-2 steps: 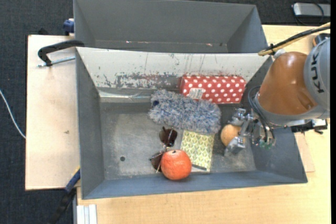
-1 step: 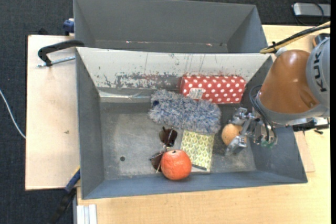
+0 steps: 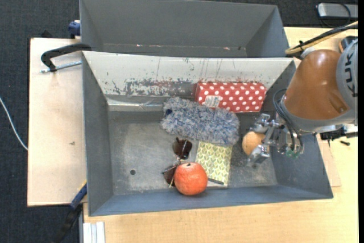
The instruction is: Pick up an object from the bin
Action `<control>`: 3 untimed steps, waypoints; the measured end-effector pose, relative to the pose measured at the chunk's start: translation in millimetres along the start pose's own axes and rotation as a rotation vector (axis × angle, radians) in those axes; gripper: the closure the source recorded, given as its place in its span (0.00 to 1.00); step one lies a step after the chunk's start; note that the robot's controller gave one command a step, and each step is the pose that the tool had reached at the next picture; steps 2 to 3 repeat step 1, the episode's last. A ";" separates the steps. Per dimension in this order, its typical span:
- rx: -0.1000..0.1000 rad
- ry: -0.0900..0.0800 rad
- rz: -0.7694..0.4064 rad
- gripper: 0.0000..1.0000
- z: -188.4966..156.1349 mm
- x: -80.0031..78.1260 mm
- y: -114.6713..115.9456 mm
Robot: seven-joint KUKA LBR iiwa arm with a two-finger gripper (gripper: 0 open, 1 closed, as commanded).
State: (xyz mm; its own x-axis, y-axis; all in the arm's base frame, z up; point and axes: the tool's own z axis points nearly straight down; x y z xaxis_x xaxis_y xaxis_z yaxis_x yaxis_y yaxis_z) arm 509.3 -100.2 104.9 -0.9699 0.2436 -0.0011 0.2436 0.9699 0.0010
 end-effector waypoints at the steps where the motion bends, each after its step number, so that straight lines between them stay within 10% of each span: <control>1: 0.000 -0.001 0.001 1.00 -12.4 -0.5 0.1; 3: 0.000 -0.001 0.001 1.00 -12.4 -0.5 0.1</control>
Offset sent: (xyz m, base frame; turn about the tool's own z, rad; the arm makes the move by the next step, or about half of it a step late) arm -0.0001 -0.0001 0.0189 0.0000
